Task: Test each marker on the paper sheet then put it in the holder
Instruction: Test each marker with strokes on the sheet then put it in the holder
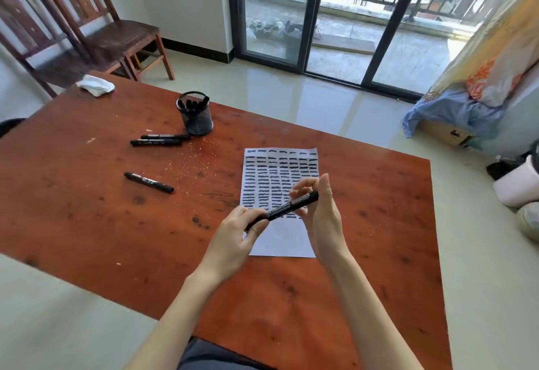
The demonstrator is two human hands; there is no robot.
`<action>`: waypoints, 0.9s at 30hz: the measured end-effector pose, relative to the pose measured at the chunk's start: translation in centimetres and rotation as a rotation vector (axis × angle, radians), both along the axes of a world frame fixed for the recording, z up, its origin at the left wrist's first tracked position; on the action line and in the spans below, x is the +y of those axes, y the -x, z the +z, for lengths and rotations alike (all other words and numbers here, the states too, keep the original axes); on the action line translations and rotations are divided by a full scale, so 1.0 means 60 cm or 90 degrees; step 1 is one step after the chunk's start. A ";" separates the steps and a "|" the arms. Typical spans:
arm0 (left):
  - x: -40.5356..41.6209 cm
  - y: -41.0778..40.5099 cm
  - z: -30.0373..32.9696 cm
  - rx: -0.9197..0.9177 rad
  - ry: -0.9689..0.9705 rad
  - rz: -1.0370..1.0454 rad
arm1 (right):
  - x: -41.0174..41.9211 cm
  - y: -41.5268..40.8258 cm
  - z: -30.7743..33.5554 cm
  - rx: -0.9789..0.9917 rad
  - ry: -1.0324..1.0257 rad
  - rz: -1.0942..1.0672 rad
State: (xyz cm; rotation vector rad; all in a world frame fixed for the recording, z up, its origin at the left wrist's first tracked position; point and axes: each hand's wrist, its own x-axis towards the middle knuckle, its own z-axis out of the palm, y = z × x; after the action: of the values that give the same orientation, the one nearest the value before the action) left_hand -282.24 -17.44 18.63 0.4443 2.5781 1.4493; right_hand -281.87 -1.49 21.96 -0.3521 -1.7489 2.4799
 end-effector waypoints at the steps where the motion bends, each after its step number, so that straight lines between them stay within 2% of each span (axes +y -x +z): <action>1: -0.019 0.009 -0.007 0.008 0.001 0.033 | -0.013 0.010 -0.008 -0.021 -0.103 0.002; 2: -0.038 0.019 -0.014 0.012 0.005 0.060 | -0.026 0.020 -0.017 -0.037 -0.181 0.009; 4: -0.075 0.039 -0.025 0.009 0.020 0.090 | -0.056 0.039 -0.034 -0.069 -0.257 0.038; 10: -0.180 0.137 -0.058 -0.030 0.051 0.122 | -0.164 0.100 -0.055 -0.113 -0.280 0.134; 15: -0.246 0.214 -0.070 -0.082 0.060 0.108 | -0.239 0.184 -0.062 -0.101 -0.388 0.041; 23: -0.337 0.289 -0.089 -0.109 0.044 0.136 | -0.279 0.413 0.000 0.019 -0.530 -0.139; 27: -0.361 0.298 -0.105 -0.137 0.030 0.147 | -0.302 0.506 -0.008 0.016 -0.655 -0.123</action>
State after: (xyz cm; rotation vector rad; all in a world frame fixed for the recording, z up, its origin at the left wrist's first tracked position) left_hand -300.12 -39.12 12.35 -0.0182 2.5481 1.4117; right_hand -312.24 -19.63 21.45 -0.3439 -2.5006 1.1857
